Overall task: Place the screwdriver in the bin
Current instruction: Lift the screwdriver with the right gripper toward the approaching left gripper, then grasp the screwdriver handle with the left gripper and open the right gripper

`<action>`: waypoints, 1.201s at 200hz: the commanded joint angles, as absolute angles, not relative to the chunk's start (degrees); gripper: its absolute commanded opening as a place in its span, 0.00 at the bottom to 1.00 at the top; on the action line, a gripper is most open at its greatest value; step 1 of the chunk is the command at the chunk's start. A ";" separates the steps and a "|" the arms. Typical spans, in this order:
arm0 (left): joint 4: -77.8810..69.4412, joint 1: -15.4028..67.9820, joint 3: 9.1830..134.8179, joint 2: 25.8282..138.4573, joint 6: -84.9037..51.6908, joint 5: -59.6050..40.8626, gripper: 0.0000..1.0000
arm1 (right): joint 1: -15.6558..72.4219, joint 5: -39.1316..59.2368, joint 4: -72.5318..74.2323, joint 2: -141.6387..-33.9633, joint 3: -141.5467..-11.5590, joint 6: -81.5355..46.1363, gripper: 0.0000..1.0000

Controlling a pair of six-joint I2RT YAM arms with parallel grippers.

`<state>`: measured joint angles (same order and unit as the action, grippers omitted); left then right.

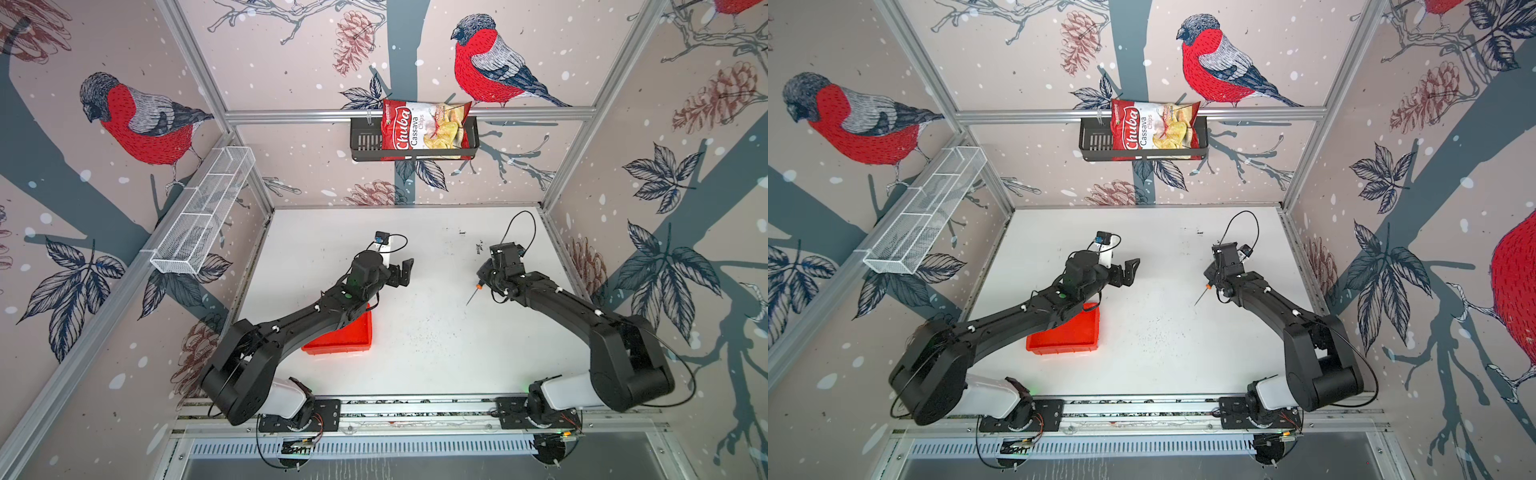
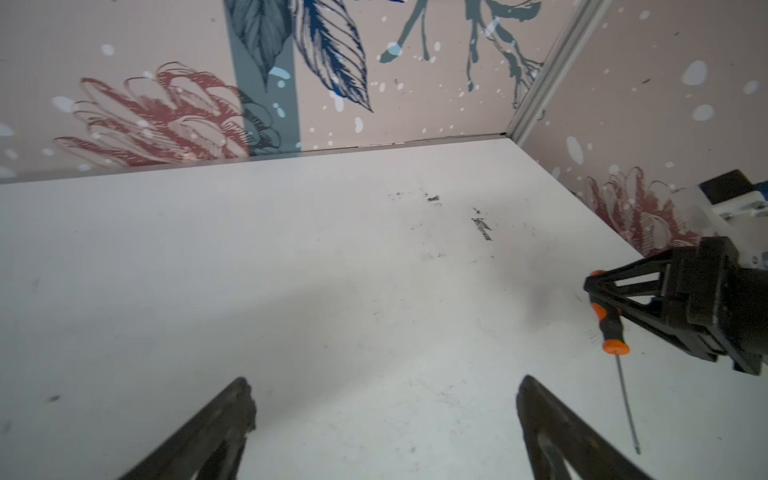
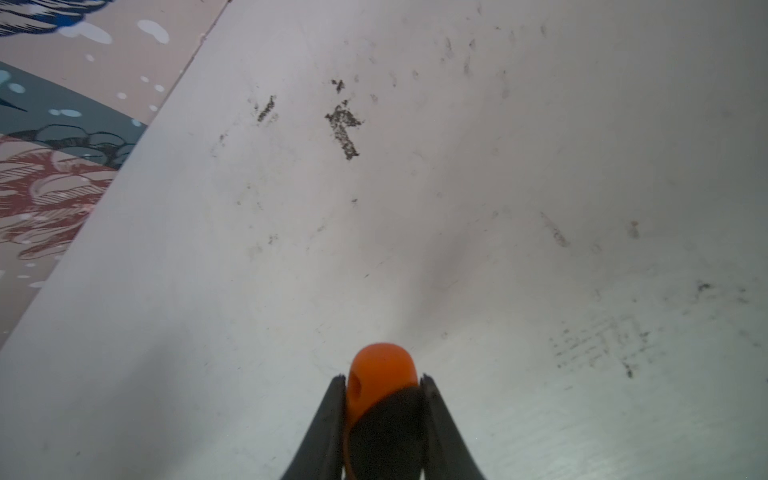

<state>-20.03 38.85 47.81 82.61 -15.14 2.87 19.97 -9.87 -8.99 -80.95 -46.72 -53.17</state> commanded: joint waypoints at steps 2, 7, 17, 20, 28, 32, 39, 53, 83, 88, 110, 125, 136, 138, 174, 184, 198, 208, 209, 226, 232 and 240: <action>-17.99 41.51 51.98 85.17 -14.77 -1.42 0.98 | 21.14 -8.97 -4.70 -78.37 -46.43 -57.17 0.12; -17.76 42.15 52.81 85.89 -14.69 -2.57 0.98 | 21.42 -8.34 -3.89 -77.70 -46.23 -57.06 0.11; -17.86 43.32 54.20 87.05 -14.89 -5.05 0.97 | 21.82 -7.07 -1.45 -76.26 -45.56 -56.46 0.11; -18.00 43.58 54.55 87.40 -15.00 -5.93 0.96 | 21.93 -6.90 -0.79 -75.70 -45.30 -56.34 0.11; -18.38 44.13 55.57 88.36 -15.28 -8.25 0.96 | 22.30 -6.35 0.93 -74.44 -44.67 -56.06 0.11; -18.54 44.21 56.11 88.88 -15.65 -9.44 0.96 | 22.40 -5.68 2.18 -73.81 -44.25 -55.71 0.10; -19.14 44.38 56.74 89.80 -16.46 -11.55 0.95 | 22.50 -4.58 4.20 -72.78 -43.47 -55.08 0.10; -20.69 44.39 57.58 91.39 -17.86 -15.03 0.93 | 22.84 -3.21 7.02 -70.84 -42.36 -54.73 0.09; -19.35 44.37 62.92 95.02 -18.00 -18.75 0.84 | 23.49 0.63 13.21 -67.65 -39.96 -52.26 0.10; -18.60 44.35 64.08 95.65 -17.79 -19.27 0.83 | 23.64 1.13 14.15 -67.24 -39.42 -51.96 0.09; -17.31 44.38 67.36 98.30 -18.15 -22.89 0.83 | 24.30 3.99 20.58 -64.80 -36.55 -50.51 0.09; -17.47 44.38 68.87 99.27 -19.06 -25.57 0.83 | 24.37 6.28 25.82 -63.42 -34.23 -49.92 0.08; -17.76 44.38 69.51 99.69 -19.57 -26.86 0.82 | 24.40 7.83 29.41 -62.79 -32.90 -50.14 0.08; -17.84 44.38 69.59 99.74 -19.77 -27.06 0.82 | 24.39 8.29 30.43 -62.69 -32.54 -50.17 0.08; -19.02 44.22 70.91 100.69 -20.98 -29.89 0.60 | 24.51 12.63 38.22 -62.14 -30.36 -51.83 0.07; -19.23 44.16 71.38 100.90 -21.20 -30.64 0.57 | 24.51 13.20 39.08 -62.04 -30.05 -52.07 0.07; -19.18 44.16 71.80 101.29 -21.40 -31.41 0.53 | 24.56 14.01 40.69 -61.96 -29.39 -52.28 0.07; -19.27 44.16 71.94 101.49 -21.63 -31.55 0.51 | 24.61 14.19 41.49 -61.96 -28.97 -52.47 0.07; -19.30 44.14 71.92 101.55 -21.67 -31.64 0.51 | 24.61 14.22 41.53 -61.96 -28.94 -52.51 0.07; -19.71 44.21 71.88 101.78 -21.97 -32.18 0.50 | 24.69 14.74 42.05 -62.01 -28.61 -52.60 0.07; -19.93 44.15 71.66 101.77 -21.97 -32.17 0.50 | 24.68 14.83 42.16 -61.94 -28.50 -52.56 0.07; -20.44 44.21 71.44 101.65 -22.03 -31.96 0.49 | 24.68 15.09 42.17 -61.94 -28.39 -52.52 0.07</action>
